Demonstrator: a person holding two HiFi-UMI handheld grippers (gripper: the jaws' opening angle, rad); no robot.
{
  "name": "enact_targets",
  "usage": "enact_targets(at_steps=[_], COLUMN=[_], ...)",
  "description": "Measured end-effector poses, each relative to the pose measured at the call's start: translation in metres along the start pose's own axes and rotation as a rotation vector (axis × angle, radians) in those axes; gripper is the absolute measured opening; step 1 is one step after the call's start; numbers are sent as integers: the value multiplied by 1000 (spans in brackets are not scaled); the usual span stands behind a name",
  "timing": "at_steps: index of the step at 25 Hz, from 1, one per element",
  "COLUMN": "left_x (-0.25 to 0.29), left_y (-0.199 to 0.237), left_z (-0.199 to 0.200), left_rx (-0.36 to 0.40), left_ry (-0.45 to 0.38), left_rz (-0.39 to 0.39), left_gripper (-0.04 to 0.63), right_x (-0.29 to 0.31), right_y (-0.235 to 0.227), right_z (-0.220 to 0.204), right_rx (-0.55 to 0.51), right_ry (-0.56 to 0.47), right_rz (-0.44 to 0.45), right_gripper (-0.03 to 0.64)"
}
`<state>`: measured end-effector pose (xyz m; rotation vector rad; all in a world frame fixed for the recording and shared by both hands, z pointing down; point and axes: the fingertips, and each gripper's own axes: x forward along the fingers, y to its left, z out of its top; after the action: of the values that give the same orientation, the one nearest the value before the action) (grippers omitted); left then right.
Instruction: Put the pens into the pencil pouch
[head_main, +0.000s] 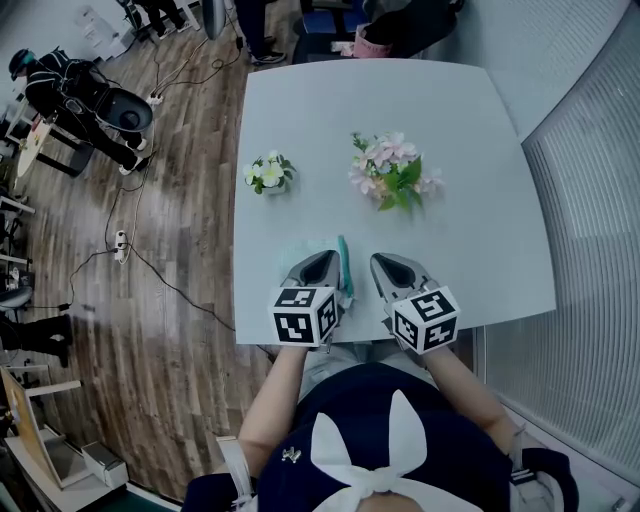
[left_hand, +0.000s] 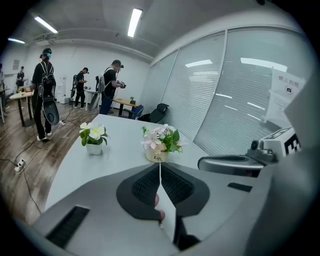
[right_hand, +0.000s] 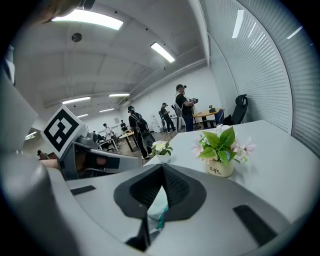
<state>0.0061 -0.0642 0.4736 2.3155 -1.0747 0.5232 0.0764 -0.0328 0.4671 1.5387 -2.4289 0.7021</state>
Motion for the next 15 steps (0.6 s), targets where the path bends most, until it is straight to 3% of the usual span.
enact_targets(at_steps=[15], left_x=[-26], left_y=[-30], left_z=[0], left_rx=[71], left_ry=[-39], left_rz=[-27], left_gripper=[25], right_x=[-24], right_y=[15], right_z=[5], right_rx=[-52], right_ry=[-25], right_rz=[-7], right_gripper=[3])
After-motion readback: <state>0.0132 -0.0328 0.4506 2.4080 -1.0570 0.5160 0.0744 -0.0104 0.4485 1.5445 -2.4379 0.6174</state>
